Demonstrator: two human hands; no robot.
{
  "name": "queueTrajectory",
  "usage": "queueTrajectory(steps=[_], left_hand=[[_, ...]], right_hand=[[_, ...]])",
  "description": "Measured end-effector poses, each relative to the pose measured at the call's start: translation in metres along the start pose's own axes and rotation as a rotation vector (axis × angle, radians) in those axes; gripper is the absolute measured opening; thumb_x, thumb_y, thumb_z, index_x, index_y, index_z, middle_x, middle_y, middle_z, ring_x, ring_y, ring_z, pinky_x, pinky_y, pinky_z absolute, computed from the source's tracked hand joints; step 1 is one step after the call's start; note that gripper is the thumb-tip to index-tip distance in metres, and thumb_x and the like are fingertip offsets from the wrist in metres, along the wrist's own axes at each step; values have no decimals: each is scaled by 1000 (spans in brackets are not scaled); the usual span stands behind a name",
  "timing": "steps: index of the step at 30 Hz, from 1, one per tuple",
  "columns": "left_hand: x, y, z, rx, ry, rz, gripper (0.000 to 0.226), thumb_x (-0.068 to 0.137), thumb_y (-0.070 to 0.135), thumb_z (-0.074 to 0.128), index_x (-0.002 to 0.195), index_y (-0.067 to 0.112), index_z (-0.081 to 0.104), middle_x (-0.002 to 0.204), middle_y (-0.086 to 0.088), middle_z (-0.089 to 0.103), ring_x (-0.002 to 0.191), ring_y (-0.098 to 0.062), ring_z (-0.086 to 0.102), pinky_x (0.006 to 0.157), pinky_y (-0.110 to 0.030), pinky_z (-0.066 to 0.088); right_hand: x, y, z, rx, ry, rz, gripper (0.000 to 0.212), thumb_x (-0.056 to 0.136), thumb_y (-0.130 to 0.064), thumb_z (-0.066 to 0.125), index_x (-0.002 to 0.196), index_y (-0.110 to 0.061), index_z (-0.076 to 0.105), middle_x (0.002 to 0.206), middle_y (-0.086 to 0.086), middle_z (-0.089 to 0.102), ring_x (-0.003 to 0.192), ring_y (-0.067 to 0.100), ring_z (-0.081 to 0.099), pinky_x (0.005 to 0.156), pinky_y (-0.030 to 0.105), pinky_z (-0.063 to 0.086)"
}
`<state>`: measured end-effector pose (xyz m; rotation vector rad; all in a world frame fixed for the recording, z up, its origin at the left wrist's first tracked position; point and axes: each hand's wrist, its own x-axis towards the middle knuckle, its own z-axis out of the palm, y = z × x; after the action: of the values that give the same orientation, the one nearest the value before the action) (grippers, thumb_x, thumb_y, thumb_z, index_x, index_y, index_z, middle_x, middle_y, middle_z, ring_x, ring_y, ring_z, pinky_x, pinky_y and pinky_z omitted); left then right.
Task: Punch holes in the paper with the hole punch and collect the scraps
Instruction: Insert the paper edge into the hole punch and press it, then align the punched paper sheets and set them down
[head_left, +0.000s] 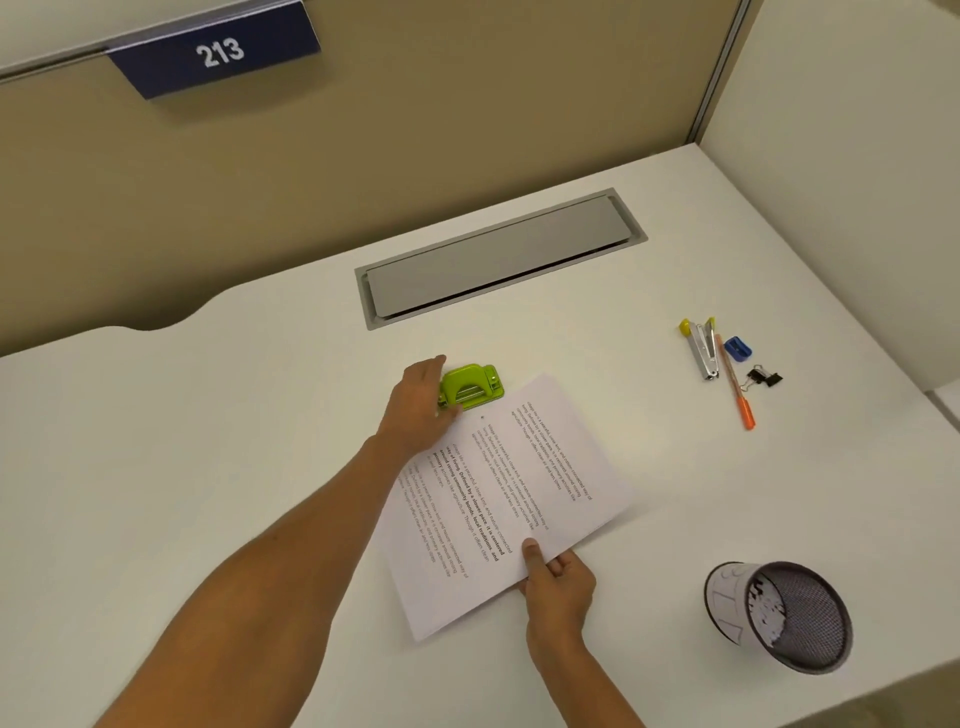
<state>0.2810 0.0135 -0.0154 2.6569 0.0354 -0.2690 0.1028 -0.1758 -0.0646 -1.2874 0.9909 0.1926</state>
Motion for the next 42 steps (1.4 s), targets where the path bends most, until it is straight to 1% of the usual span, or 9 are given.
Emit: queueTrajectory(steps=[6, 10, 13, 17, 20, 24, 30, 36, 42], left_hand=[[-62, -30, 0, -203, 218, -172, 38, 90, 11, 67, 125, 2, 57, 120, -15, 63, 114, -31, 56, 98, -38, 43], [-102, -43, -5, -457, 71, -330, 22, 88, 11, 69, 109, 8, 64, 93, -7, 69, 80, -18, 62, 80, -28, 47], [-128, -50, -8, -608, -119, -418, 23, 91, 13, 67, 114, 9, 63, 92, -5, 66, 86, -18, 60, 85, -29, 46], [-160, -55, -7, -812, -158, -468, 22, 93, -2, 58, 114, -1, 66, 99, -27, 67, 95, -28, 63, 97, -40, 49], [-179, -55, -5, -891, -104, -518, 25, 92, -5, 57, 114, 0, 66, 109, -24, 71, 100, -32, 68, 95, -42, 55], [-197, -54, -5, -997, -32, -552, 21, 91, -2, 56, 101, 10, 69, 94, -7, 76, 83, -17, 70, 65, -22, 51], [-203, -45, -20, -1047, 120, -471, 19, 100, 16, 52, 101, 19, 71, 99, 1, 77, 93, -17, 71, 86, -39, 55], [-213, -39, -38, -1026, 236, -345, 20, 98, 15, 59, 96, 24, 76, 98, 10, 78, 90, -2, 71, 75, -17, 53], [-229, -37, -48, -1019, 412, -259, 27, 93, 12, 67, 93, 36, 78, 100, 13, 78, 98, -3, 71, 76, -10, 53]], right_hand=[[1, -5, -19, -77, -107, -4, 7, 86, -6, 73, 84, 0, 69, 74, 12, 67, 69, 25, 61, 75, 46, 60], [0, -11, -31, -135, -234, -29, 2, 87, -3, 71, 85, -5, 71, 73, 13, 64, 72, 27, 60, 75, 49, 62], [-1, -19, -39, -211, -329, -77, 2, 87, -3, 70, 86, -4, 70, 64, 8, 62, 74, 29, 62, 75, 51, 62], [-6, -33, -41, -300, -467, -116, 13, 90, -4, 67, 100, -12, 72, 91, 8, 78, 88, 29, 74, 78, 55, 60], [-8, -46, -39, -398, -508, -176, 14, 90, -7, 68, 101, -15, 71, 93, 5, 79, 89, 27, 75, 80, 55, 60], [-16, -68, -30, -524, -530, -330, 14, 90, -11, 68, 96, -23, 71, 93, 0, 79, 85, 20, 75, 78, 49, 61], [-28, -101, -16, -647, -548, -594, 15, 90, -17, 68, 105, -20, 72, 96, -3, 76, 87, 15, 74, 75, 32, 61], [-45, -122, -9, -655, -567, -786, 14, 91, -19, 68, 104, -24, 70, 91, -17, 71, 79, -3, 69, 66, 12, 57], [-59, -131, -6, -562, -632, -810, 17, 93, -20, 67, 108, -24, 72, 98, -17, 73, 86, -2, 71, 69, 12, 56]])
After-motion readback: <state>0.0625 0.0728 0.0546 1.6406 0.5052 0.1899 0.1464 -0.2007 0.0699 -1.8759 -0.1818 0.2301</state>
